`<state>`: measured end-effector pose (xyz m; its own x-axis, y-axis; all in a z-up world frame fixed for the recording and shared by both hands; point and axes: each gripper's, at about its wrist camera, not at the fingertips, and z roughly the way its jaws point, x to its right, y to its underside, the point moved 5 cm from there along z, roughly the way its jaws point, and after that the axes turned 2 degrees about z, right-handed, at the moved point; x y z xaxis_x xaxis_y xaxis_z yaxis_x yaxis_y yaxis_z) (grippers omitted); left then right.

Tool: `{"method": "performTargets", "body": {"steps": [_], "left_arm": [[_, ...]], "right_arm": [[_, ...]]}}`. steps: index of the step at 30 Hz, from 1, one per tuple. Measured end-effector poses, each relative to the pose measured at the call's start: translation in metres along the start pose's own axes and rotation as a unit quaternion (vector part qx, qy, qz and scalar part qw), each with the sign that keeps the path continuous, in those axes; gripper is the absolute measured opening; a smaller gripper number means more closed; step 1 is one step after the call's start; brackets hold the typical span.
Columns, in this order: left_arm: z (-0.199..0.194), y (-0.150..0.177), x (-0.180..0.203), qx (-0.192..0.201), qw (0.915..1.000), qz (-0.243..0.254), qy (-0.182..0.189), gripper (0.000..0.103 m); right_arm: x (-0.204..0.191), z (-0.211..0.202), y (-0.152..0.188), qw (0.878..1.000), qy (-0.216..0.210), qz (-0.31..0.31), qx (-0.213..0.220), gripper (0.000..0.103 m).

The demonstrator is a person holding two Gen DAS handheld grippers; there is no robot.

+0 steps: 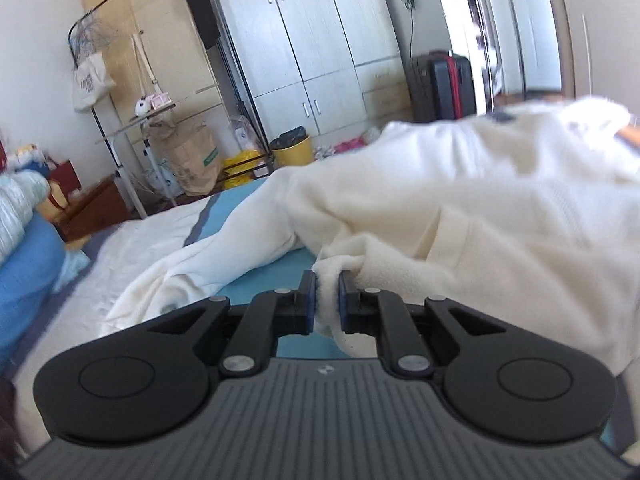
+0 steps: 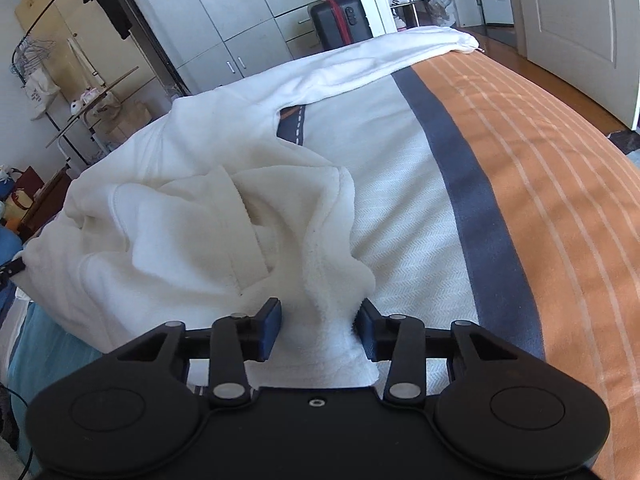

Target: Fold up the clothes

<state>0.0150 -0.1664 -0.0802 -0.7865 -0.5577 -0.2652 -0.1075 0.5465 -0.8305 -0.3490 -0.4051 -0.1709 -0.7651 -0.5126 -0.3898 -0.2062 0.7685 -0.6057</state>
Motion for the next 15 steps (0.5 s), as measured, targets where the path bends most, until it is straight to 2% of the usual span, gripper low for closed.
{"method": "performTargets", "body": {"steps": [2,4,5,7,8,9,10,12,15], "left_arm": [[-0.002,-0.001,-0.006,-0.002,0.9997,-0.019,0.013,0.011],[0.006,0.004,-0.009,-0.020,0.9982,-0.035,0.045,0.013],[0.010,0.007,-0.009,-0.030,0.9968,-0.041,0.062,0.015],[0.028,0.022,0.007,-0.057,0.9921,-0.024,0.109,0.055],[0.036,0.029,0.015,-0.071,0.9885,-0.015,0.133,0.052],[0.044,0.037,0.024,-0.082,0.9850,-0.004,0.151,0.033],[0.046,0.043,0.033,-0.080,0.9878,0.024,0.132,0.010],[0.038,0.038,0.041,-0.056,0.9907,0.056,0.111,0.010],[-0.003,0.010,0.030,0.024,0.9941,0.060,0.086,0.008]], "right_arm": [[0.001,0.002,0.001,1.000,0.005,0.009,0.000,0.051],[-0.002,0.005,0.004,1.000,0.003,-0.004,-0.008,0.052],[-0.004,0.006,0.005,1.000,0.003,-0.017,-0.013,0.045],[-0.011,0.009,0.009,0.999,0.003,-0.052,-0.012,0.032],[-0.013,0.009,0.009,0.998,0.002,-0.055,-0.009,0.025],[-0.012,0.010,0.008,0.999,-0.003,-0.042,-0.009,0.022],[-0.012,0.010,0.006,0.999,-0.010,-0.034,-0.015,0.019],[-0.014,0.007,-0.001,1.000,-0.012,-0.024,-0.009,0.017],[-0.026,-0.009,-0.019,0.999,-0.032,-0.021,0.015,0.016]]}}
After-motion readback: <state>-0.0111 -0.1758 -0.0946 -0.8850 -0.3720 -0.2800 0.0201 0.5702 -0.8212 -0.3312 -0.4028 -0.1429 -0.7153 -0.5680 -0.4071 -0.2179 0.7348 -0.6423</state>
